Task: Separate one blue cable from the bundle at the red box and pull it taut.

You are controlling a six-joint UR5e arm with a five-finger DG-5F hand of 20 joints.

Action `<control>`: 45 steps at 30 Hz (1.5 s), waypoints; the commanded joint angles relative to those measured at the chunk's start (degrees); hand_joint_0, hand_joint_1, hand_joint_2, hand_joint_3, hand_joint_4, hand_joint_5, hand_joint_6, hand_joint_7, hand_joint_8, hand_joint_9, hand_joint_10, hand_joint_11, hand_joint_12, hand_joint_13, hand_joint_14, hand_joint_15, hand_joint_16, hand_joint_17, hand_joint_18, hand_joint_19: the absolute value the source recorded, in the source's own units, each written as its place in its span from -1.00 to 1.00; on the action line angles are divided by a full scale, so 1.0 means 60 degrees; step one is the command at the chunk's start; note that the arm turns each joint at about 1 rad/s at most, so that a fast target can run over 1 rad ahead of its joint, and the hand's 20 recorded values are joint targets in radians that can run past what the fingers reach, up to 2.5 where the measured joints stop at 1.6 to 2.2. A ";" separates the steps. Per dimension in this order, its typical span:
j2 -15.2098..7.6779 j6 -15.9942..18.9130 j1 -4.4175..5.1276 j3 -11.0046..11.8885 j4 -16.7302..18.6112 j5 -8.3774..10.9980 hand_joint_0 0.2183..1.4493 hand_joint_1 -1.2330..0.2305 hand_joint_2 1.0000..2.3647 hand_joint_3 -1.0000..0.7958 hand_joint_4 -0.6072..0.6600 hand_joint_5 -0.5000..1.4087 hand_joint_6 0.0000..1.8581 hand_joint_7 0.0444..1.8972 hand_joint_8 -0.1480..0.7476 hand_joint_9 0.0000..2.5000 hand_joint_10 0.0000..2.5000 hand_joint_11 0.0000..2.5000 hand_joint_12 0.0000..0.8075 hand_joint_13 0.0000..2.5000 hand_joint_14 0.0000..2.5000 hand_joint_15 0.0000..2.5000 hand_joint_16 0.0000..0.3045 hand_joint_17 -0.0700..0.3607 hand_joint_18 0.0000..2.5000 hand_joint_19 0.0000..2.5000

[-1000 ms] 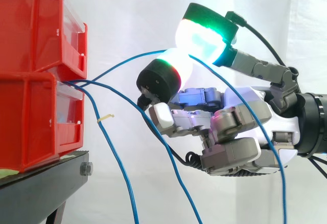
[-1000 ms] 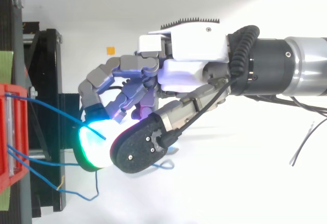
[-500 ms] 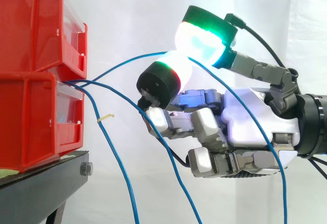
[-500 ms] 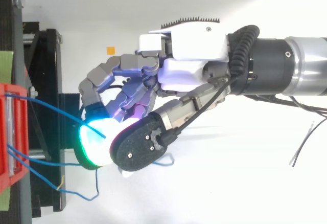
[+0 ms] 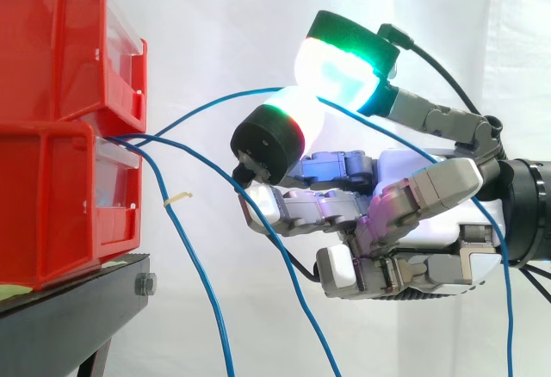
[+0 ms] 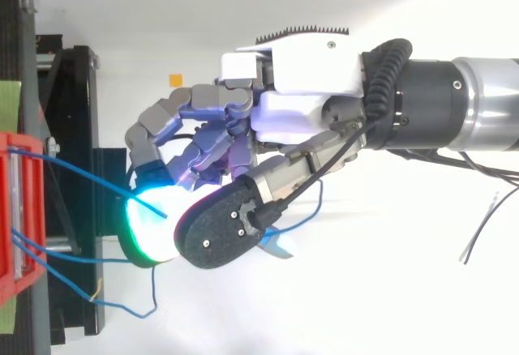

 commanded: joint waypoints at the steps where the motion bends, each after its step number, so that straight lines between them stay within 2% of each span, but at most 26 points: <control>1: 0.0002 0.0005 0.0000 -0.0005 -0.0001 0.0000 -0.28 -0.36 -0.97 -0.02 0.00 -0.68 -0.05 0.29 0.00 -0.45 -0.99 -0.57 -0.05 0.31 -0.98 -0.11 -0.70 -0.20 -0.32 -0.52; 9: -0.0013 -0.0010 0.0000 -0.0005 -0.0001 0.0000 -0.28 -0.35 -0.97 -0.02 0.00 -0.68 -0.05 0.28 0.00 -0.41 -0.98 -0.47 -0.18 0.29 -0.99 0.24 -0.68 -0.16 -0.24 -0.35; 10: 0.0002 -0.0010 0.0000 -0.0005 -0.0001 0.0000 -0.27 -0.36 -0.97 -0.02 0.00 -0.68 -0.05 0.28 0.00 -0.39 -0.98 -0.45 -0.19 0.31 -1.00 0.34 -0.68 -0.16 -0.20 -0.27; 11: 0.0002 -0.0010 0.0000 -0.0005 0.0014 0.0000 -0.27 -0.36 -0.97 -0.03 0.00 -0.68 -0.05 0.28 0.01 -0.38 -0.98 -0.43 -0.20 0.30 -0.97 0.36 -0.68 -0.16 -0.18 -0.23; 13: -0.0013 -0.0010 0.0000 -0.0005 0.0014 0.0000 -0.27 -0.35 -0.97 -0.03 0.00 -0.68 -0.05 0.27 0.00 -0.36 -0.98 -0.39 -0.20 0.21 -0.55 0.26 -0.68 -0.17 -0.13 -0.15; 18: 0.0002 -0.0025 0.0000 -0.0005 0.0014 0.0029 -0.27 -0.35 -0.97 -0.02 0.00 -0.68 -0.05 0.28 0.01 -0.26 -0.98 -0.11 -0.16 0.12 -0.21 0.21 -0.68 -0.17 -0.12 -0.10; 21: 0.0002 -0.0025 0.0000 -0.0005 0.0014 0.0073 -0.27 -0.35 -0.97 -0.02 0.01 -0.68 -0.05 0.28 0.00 -0.17 -0.99 0.03 -0.14 0.09 -0.16 0.20 -0.68 -0.17 -0.11 -0.11; 26: 0.0002 -0.0025 0.0000 -0.0005 0.0028 0.0132 -0.27 -0.35 -0.97 -0.02 0.00 -0.68 -0.05 0.28 0.00 -0.07 -0.99 0.14 -0.13 0.09 -0.21 0.22 -0.68 -0.16 -0.12 -0.12; 29: 0.0002 -0.0098 0.0029 -0.0005 0.0116 0.0308 -0.27 -0.35 -0.97 -0.02 0.00 -0.68 -0.05 0.27 -0.02 -0.02 -0.99 0.18 -0.11 0.11 -0.34 0.25 -0.68 -0.16 -0.13 -0.13; 32: 0.0002 -0.0317 0.0029 -0.0005 0.0087 0.0469 -0.27 -0.35 -0.97 -0.02 0.00 -0.68 -0.05 0.28 -0.03 0.02 -0.99 0.25 -0.11 0.11 -0.37 0.27 -0.67 -0.16 -0.13 -0.13; 39: 0.0002 -0.0859 0.0029 -0.0005 0.0058 0.0469 -0.27 -0.35 -0.97 -0.02 0.01 -0.68 -0.05 0.28 -0.06 0.06 -1.00 0.34 -0.11 0.12 -0.40 0.28 -0.67 -0.16 -0.13 -0.13; 45: 0.0002 -0.1050 0.0015 -0.0005 -0.0016 0.0469 -0.27 -0.35 -0.97 -0.02 0.00 -0.68 -0.05 0.28 -0.08 0.06 -0.94 0.45 -0.11 0.12 -0.41 0.28 -0.68 -0.16 -0.13 -0.13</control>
